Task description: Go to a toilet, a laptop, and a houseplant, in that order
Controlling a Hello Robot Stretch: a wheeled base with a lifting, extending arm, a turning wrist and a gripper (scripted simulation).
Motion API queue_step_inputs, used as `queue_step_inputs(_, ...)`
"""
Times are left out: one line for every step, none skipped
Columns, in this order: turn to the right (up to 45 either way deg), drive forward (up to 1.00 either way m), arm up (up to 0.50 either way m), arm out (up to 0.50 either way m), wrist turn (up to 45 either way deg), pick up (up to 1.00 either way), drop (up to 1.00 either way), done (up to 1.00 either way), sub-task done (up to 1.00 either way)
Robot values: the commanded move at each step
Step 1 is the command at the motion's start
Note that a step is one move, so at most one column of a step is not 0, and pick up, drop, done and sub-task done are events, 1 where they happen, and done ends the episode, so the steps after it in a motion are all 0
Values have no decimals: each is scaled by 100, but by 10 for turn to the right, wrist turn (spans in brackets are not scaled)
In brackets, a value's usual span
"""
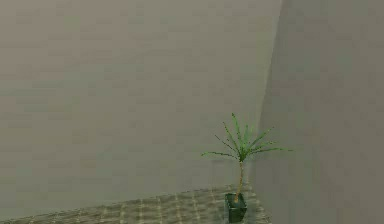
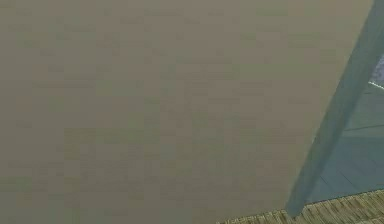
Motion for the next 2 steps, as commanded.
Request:
queue_step_inputs(150,0,0,0,0,0,0,0,0)
queue_step_inputs(0,0,0,0,0,0,0,100,0)
